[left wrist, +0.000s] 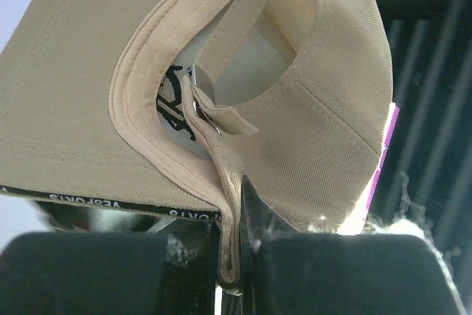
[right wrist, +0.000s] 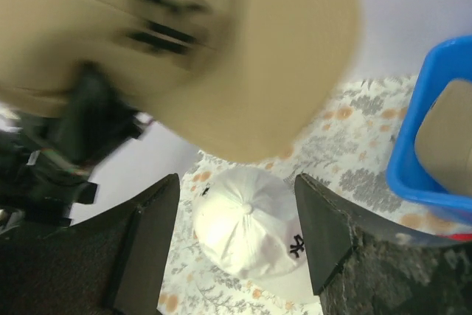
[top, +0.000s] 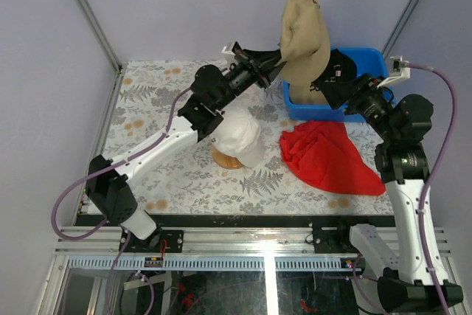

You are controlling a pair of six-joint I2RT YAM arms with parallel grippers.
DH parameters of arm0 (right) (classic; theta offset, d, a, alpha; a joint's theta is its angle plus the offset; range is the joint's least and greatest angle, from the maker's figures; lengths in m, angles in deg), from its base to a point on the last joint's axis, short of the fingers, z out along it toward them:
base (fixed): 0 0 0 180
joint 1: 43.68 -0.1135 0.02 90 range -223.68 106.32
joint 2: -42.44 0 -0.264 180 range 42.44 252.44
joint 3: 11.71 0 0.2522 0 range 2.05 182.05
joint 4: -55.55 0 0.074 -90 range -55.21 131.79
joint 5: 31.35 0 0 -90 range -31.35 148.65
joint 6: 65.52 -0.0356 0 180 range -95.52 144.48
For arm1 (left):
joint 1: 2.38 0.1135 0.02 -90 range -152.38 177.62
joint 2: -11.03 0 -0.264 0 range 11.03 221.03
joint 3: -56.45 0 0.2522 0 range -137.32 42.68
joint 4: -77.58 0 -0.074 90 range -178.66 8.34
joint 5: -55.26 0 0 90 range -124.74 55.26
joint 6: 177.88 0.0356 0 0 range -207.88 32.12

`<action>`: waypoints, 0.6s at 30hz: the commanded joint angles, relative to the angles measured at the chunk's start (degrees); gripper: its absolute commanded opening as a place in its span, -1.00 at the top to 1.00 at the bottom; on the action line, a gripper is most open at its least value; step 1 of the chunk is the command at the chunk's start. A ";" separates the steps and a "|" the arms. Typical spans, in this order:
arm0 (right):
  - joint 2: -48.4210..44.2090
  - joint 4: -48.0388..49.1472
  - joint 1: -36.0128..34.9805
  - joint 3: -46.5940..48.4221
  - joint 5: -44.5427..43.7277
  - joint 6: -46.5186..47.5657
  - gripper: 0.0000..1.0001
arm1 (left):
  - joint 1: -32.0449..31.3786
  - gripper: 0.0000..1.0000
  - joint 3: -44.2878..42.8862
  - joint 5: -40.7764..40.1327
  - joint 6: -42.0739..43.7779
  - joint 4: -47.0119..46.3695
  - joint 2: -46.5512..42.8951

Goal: Stack the hats

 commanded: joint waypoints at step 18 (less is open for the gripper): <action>16.58 80.86 7.31 -20.77 16.34 -53.05 -0.40 | 0.57 1.00 2.16 -4.08 -6.00 -8.43 -8.36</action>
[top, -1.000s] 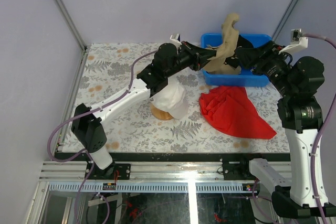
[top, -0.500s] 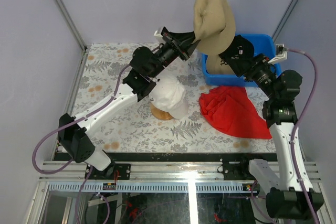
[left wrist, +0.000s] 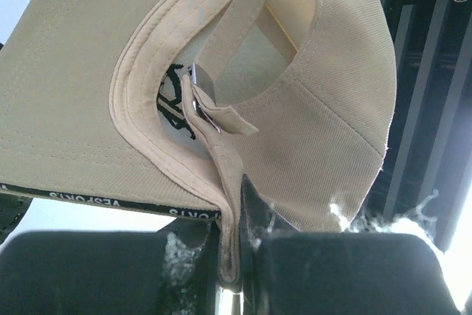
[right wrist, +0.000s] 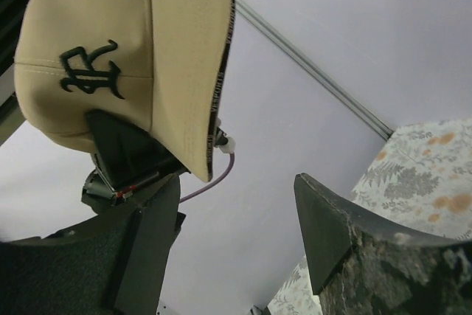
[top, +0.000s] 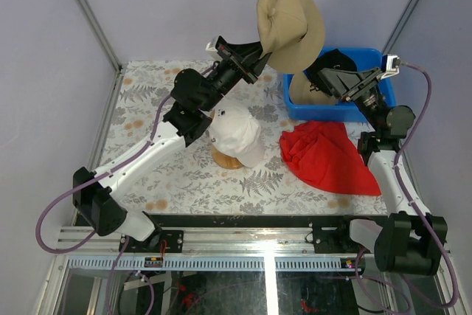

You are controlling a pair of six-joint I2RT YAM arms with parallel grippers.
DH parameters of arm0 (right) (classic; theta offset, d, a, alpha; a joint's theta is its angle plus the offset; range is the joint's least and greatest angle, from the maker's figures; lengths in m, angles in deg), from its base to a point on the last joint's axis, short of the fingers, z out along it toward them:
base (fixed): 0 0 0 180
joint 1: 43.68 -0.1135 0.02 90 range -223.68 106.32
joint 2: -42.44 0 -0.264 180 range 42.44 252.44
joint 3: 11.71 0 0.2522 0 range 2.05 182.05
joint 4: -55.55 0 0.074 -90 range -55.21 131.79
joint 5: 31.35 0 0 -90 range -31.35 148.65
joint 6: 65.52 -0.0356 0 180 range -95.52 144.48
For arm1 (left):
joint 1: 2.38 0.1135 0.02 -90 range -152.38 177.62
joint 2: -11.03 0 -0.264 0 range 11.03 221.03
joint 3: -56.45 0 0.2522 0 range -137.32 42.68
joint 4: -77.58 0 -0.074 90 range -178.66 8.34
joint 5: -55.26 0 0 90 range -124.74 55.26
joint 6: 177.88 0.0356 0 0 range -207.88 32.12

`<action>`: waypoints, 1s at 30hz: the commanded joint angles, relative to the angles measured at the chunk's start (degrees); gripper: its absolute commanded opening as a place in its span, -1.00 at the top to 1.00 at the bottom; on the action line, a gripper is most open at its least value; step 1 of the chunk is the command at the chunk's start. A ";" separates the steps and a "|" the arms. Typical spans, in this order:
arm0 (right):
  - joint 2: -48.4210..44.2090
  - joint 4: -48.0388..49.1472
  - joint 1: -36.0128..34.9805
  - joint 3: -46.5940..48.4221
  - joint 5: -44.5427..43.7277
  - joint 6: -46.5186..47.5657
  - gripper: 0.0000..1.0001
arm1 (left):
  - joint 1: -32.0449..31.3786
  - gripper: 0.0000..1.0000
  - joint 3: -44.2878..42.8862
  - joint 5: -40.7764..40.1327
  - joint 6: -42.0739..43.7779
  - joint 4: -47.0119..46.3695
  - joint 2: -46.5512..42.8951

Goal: Stack the hats

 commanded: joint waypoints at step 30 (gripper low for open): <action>10.35 4.09 -10.91 17.61 -0.52 0.45 1.00 | 7.34 0.66 3.29 0.74 3.70 2.01 -3.59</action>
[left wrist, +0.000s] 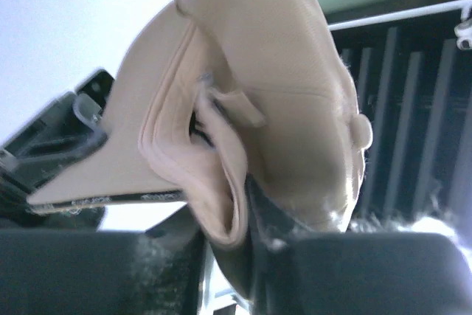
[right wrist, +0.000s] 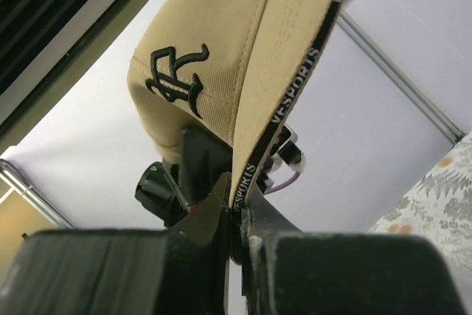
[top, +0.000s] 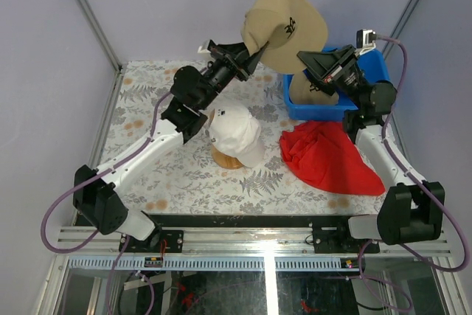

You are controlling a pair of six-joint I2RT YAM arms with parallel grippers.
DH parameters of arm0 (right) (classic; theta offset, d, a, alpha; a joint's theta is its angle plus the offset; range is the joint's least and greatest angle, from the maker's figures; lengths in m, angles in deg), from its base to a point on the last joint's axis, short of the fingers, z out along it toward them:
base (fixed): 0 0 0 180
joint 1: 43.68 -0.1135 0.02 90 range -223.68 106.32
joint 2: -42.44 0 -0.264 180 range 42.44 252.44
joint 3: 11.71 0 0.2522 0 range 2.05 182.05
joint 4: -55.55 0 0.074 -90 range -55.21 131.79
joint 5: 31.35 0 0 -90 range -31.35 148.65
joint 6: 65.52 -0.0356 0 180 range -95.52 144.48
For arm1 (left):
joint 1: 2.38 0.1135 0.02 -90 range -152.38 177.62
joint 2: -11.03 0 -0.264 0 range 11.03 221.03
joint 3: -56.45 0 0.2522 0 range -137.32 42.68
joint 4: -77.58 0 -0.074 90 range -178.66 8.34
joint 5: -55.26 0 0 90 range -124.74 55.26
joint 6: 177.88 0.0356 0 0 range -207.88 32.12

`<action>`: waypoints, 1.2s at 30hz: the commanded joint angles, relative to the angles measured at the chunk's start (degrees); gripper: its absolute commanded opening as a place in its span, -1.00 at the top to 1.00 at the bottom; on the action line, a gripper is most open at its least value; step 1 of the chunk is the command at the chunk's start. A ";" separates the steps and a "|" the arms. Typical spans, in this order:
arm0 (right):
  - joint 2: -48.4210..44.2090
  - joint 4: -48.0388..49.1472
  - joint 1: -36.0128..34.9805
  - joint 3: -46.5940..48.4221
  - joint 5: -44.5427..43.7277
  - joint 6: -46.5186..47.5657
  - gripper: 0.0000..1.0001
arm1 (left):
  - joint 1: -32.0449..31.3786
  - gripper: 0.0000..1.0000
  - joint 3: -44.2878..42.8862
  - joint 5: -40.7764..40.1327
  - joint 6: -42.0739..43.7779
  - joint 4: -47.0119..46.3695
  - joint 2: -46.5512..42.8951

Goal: Stack the hats

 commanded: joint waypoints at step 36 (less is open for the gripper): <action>6.63 -81.30 -10.40 40.57 12.17 2.66 1.00 | 39.21 -0.69 22.34 21.58 52.07 52.58 -26.74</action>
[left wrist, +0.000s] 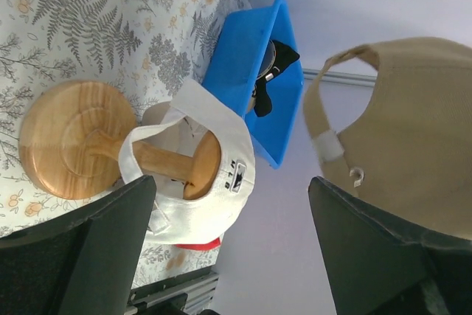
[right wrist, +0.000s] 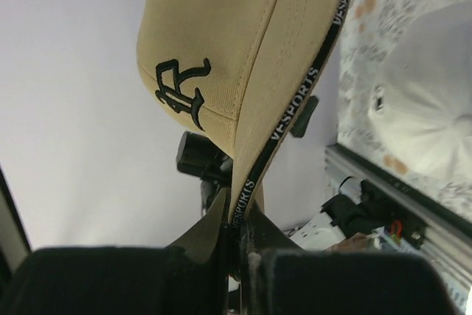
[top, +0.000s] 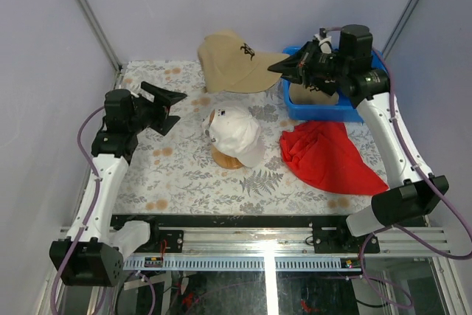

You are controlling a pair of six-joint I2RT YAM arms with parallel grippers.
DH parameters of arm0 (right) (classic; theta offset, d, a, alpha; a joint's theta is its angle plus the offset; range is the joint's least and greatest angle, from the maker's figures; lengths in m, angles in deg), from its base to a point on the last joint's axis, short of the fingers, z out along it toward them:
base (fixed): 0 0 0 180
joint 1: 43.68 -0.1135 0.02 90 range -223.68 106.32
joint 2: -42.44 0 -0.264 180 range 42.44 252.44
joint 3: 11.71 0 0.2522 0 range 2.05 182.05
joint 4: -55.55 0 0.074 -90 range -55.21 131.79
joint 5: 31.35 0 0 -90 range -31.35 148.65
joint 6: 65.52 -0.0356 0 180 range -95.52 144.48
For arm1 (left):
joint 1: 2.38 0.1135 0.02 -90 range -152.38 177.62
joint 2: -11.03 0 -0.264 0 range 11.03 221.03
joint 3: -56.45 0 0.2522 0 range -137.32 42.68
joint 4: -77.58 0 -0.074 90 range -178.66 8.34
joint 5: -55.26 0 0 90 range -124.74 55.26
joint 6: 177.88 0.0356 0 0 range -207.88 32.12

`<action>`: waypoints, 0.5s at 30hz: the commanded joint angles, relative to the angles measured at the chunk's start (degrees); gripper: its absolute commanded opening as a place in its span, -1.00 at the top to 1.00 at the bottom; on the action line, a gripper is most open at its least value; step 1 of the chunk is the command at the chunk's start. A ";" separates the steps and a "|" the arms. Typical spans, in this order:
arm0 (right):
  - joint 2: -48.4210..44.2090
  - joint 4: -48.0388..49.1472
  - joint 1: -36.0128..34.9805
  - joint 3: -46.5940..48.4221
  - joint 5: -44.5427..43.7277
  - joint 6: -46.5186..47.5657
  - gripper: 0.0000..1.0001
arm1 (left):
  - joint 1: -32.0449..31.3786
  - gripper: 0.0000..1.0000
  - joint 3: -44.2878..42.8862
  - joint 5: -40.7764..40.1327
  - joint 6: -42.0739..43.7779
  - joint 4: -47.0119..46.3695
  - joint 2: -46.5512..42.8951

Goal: Stack the hats

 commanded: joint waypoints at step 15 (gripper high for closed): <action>-4.04 8.42 -3.11 0.65 4.85 -6.24 1.00 | 5.07 -0.29 5.69 11.20 16.51 -4.59 6.38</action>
